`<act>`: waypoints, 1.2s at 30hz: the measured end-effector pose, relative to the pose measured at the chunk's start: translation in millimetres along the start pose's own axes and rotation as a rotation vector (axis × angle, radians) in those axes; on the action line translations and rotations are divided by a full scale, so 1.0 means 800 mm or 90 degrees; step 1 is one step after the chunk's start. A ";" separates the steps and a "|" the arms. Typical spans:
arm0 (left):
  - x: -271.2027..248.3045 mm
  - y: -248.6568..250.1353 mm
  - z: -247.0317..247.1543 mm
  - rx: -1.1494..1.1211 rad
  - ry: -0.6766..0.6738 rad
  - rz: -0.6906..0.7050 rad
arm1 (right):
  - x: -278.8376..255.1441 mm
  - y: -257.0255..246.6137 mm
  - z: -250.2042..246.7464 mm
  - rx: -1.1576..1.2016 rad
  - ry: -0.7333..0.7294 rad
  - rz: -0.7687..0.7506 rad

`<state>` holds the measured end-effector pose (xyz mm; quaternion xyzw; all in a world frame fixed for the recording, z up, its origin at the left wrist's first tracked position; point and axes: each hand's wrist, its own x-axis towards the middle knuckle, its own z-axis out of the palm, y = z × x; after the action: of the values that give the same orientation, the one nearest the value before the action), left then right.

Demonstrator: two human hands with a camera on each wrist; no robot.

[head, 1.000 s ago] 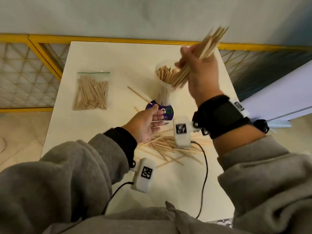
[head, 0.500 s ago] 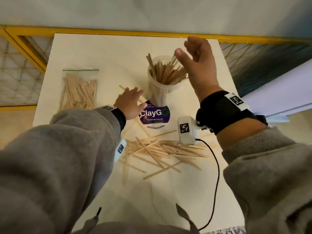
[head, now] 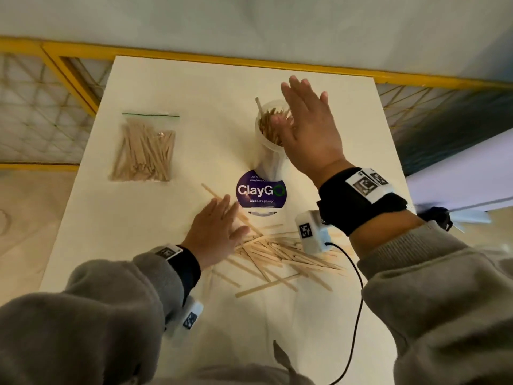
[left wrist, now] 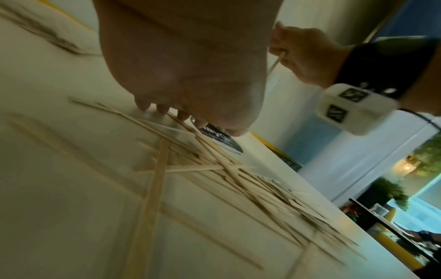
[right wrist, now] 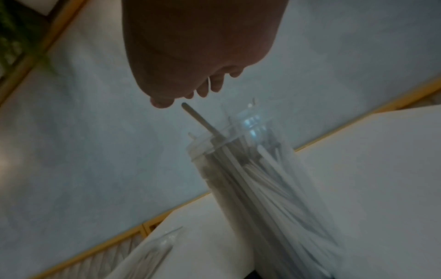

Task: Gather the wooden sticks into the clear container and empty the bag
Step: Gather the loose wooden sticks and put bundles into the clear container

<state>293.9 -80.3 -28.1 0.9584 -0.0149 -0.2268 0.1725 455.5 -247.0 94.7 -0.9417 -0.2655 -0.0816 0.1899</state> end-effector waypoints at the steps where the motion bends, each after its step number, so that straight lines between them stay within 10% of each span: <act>1: -0.012 0.000 0.000 0.020 -0.008 0.004 | 0.004 -0.007 0.002 -0.018 -0.039 -0.039; 5: -0.040 -0.007 -0.011 0.124 -0.022 0.060 | 0.017 -0.016 0.008 -0.135 -0.245 -0.091; 11: -0.067 -0.044 -0.014 0.141 -0.095 0.103 | -0.056 -0.003 -0.014 0.156 0.141 0.006; 19: -0.087 -0.081 0.017 0.203 -0.130 0.198 | -0.240 0.037 0.078 -0.018 -0.520 0.055; 28: -0.078 -0.004 0.066 0.045 0.020 0.118 | -0.278 -0.025 0.122 0.023 -0.356 0.100; 36: -0.063 -0.036 0.036 0.126 0.018 0.132 | -0.333 0.087 0.048 0.011 -0.335 0.281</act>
<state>234.9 -57.5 -40.4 0.9672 -0.1337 -0.1913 0.1001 269.0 -411.4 -30.2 -0.9636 -0.0961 0.2093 0.1359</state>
